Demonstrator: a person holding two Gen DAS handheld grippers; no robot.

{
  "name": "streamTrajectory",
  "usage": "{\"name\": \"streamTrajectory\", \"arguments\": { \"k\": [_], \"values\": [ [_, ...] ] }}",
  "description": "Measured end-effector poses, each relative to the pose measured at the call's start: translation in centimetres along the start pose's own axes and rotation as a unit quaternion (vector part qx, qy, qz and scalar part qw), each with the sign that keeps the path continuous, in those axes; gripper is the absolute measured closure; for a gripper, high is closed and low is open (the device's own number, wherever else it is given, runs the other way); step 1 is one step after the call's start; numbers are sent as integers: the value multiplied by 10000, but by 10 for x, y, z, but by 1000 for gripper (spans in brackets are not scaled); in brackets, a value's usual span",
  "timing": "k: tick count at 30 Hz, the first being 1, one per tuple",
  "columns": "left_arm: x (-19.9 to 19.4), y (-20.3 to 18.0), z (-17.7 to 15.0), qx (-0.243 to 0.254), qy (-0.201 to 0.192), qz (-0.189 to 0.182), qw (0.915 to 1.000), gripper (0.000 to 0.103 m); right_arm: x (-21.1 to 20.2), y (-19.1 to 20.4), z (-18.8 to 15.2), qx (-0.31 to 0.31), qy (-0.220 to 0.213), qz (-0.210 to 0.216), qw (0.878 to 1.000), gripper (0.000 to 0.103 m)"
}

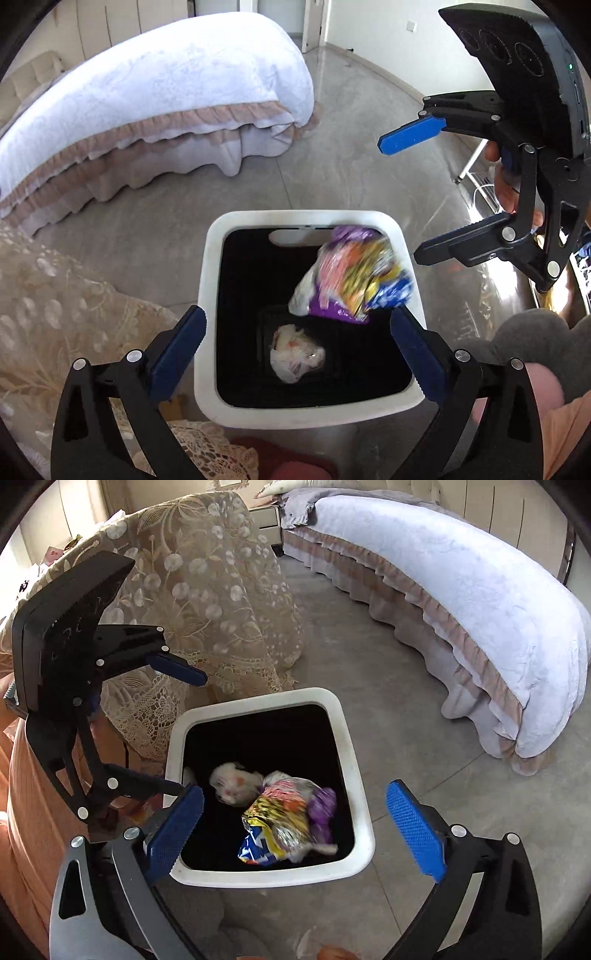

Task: Collect trash
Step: 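Carry both items to the white bin and open both tools to drop them, then move both open tools back over the table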

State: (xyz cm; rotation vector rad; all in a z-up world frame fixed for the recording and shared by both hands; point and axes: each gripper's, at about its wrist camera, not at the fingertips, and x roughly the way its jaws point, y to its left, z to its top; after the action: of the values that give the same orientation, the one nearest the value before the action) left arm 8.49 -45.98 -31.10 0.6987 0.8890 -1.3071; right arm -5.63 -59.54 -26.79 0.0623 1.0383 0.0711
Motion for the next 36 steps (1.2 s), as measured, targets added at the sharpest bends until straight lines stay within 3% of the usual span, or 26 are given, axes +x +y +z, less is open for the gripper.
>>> {"name": "streamTrajectory", "arguments": {
  "k": [4,10,21,28,31,36],
  "values": [
    [-7,2,3,-30,-88,27,10000,5,-9,7,4,-158,-74,-55,9998,4],
    [-45,-10,11,-58,-555,48,9984,5,-36,18,18,-295,-469,-143,9984,4],
    [-135,-34,8,-184,-1304,736,9886,5,-96,63,49,-904,-1240,-331,9876,4],
    [-204,-32,-24,-697,-1576,1722,9699,5,-122,110,79,-1078,-1867,-18,9765,4],
    [-232,-33,-43,-775,-1613,2286,9569,5,-125,137,93,-1260,-2053,192,9704,4],
    [-271,-25,-73,-1050,-1560,2914,9379,5,-125,180,116,-1502,-2236,595,9612,4]
  ]
}}
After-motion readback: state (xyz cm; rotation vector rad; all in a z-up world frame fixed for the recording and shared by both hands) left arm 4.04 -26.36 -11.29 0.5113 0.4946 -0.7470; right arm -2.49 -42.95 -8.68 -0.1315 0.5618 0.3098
